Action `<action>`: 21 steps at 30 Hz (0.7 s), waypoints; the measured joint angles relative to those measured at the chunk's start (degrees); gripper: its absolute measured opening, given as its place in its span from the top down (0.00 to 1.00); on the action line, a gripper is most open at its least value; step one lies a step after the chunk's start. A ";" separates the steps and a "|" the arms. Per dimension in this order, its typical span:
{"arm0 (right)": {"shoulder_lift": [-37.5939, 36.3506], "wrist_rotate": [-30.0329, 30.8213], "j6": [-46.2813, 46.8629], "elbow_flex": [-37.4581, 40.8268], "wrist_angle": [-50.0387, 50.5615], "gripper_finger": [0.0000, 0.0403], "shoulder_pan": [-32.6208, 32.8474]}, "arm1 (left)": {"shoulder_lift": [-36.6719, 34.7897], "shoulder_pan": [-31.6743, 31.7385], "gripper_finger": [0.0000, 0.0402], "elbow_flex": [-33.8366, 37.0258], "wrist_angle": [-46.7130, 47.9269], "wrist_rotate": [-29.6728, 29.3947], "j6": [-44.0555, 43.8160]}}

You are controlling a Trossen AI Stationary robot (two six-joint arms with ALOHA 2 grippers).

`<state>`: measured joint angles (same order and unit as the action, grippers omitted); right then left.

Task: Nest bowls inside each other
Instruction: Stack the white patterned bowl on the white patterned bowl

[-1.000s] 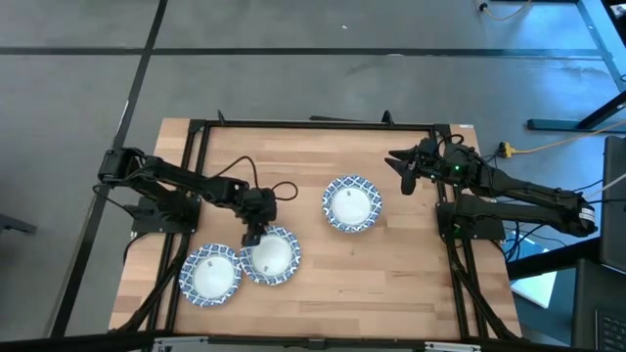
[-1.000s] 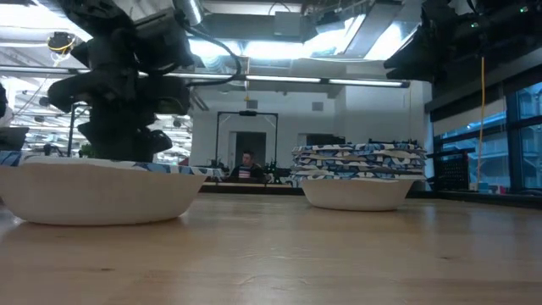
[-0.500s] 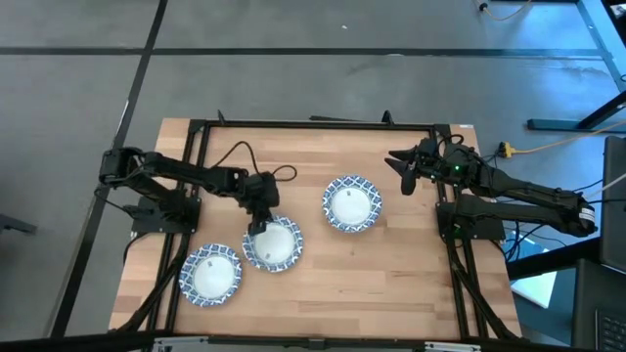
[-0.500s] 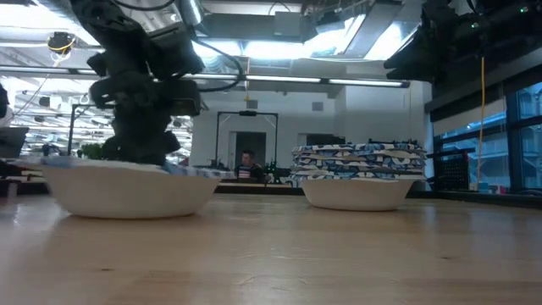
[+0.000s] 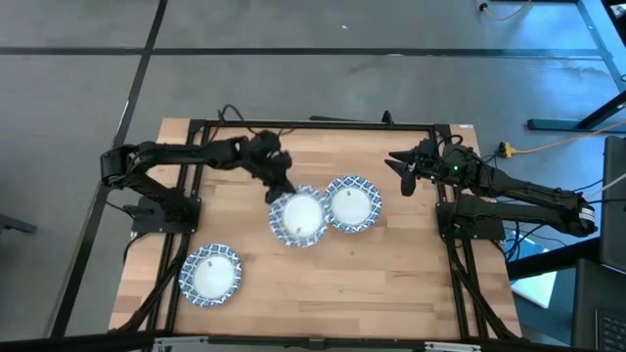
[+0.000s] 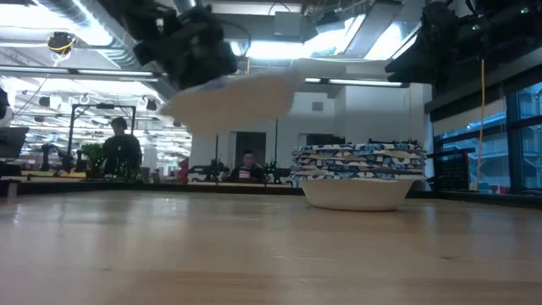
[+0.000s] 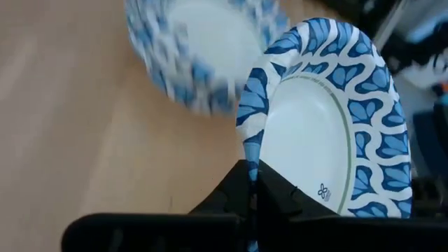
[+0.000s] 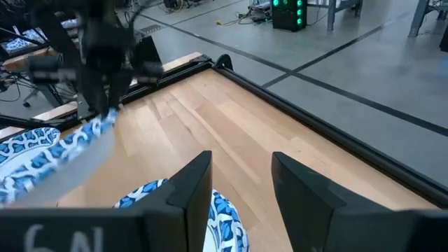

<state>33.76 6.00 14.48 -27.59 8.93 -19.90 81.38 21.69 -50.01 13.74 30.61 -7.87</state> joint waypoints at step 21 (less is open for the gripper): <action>0.00 0.44 -1.18 0.00 0.22 0.63 -0.02 | 22.18 1.18 1.00 -27.21 1.49 -1.27 -1.63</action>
<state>33.76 6.44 13.30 -27.59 9.15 -19.92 103.56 22.87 -77.22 15.23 29.34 -9.51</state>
